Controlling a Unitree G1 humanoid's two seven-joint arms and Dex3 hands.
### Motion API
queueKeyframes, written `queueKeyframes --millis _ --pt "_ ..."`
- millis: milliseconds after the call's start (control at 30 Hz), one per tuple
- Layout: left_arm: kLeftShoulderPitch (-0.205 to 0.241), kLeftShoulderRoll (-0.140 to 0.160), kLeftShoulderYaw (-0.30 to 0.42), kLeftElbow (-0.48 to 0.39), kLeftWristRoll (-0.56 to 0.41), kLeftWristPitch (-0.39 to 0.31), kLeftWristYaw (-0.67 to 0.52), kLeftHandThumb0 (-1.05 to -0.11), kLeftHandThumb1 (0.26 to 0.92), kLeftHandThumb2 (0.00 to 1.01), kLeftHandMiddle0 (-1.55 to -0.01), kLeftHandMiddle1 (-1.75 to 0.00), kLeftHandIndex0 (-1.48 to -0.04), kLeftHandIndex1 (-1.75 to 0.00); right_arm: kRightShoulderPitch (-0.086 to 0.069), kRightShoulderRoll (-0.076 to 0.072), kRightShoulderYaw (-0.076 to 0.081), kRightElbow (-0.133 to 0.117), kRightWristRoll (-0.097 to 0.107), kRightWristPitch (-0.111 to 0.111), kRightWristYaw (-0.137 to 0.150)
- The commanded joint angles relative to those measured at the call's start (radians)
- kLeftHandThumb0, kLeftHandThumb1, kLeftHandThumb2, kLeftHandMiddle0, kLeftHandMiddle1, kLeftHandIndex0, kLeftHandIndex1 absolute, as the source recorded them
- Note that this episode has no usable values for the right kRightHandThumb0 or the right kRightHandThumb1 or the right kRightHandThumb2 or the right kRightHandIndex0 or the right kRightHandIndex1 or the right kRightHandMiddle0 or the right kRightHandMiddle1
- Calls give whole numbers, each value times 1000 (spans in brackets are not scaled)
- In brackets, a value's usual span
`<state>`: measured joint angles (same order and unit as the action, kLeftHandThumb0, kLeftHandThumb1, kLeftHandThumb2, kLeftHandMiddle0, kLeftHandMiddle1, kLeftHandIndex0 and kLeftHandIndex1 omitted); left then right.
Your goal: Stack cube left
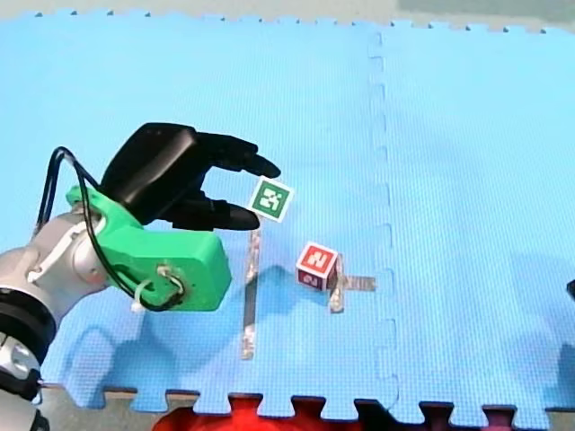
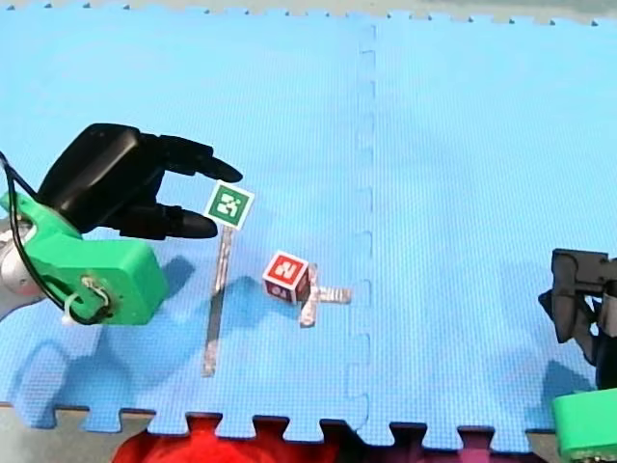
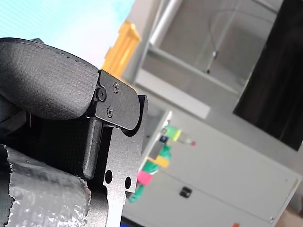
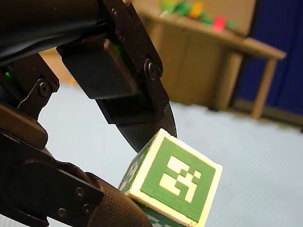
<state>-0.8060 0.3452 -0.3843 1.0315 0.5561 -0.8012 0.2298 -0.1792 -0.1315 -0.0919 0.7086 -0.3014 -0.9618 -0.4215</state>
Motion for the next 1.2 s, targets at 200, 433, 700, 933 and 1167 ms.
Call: queueKeyframes --millis 200,433,700,933,1167 --pt "2 15 72 -109 -144 62 -235 -484 786 0 -919 -1746 -1295 -98 -1 10 6 -3 5 19 -2" --pt "1 1 102 -125 -179 70 -296 -474 787 1 -926 -1746 -1302 -83 3 19 13 -10 2 31 -8" --pt "4 -61 114 -83 -213 106 -362 -471 792 2 -934 -1746 -1304 -65 4 19 16 -11 8 37 -7" --pt "-20 -155 167 87 -328 182 -529 -478 795 3 -942 -1746 -1298 -47 0 17 15 0 10 32 -10" --pt "-12 -198 185 138 -335 178 -538 -480 795 2 -951 -1746 -1298 -36 -3 15 16 5 -3 28 -29"
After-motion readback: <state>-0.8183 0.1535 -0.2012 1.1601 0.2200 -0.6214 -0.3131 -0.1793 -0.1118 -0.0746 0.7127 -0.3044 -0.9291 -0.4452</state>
